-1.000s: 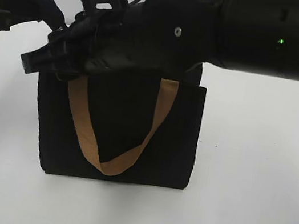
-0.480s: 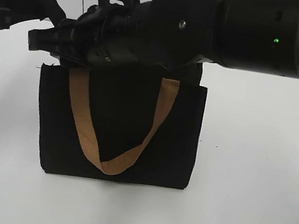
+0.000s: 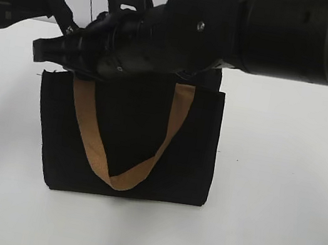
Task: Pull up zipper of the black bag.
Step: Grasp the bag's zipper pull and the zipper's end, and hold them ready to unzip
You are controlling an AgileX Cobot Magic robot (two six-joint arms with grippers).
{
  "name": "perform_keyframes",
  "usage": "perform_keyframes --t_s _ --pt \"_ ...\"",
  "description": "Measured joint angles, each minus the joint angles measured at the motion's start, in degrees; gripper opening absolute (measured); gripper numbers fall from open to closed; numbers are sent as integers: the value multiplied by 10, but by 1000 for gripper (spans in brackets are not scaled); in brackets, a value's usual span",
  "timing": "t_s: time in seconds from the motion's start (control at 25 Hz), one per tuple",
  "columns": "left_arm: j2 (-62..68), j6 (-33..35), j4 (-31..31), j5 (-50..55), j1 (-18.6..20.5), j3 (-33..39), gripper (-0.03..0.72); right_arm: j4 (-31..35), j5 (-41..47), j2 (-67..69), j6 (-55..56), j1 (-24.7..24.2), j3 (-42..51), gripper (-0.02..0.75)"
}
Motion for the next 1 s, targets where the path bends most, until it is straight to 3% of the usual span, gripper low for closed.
perform_keyframes --t_s 0.12,0.36,0.52,0.84,1.0 --pt "0 0 -2 -9 0 0 20 0 0 0 0 0 0 -8" --pt "0 0 5 -6 0 0 20 0 24 -12 0 0 0 -15" --pt "0 -22 43 50 0 0 20 0 58 -48 0 0 0 -15" --pt "0 -216 233 106 0 0 20 2 79 -68 0 -1 -14 -15" --pt "-3 -276 253 131 0 0 20 -5 80 -68 0 -1 -33 -15"
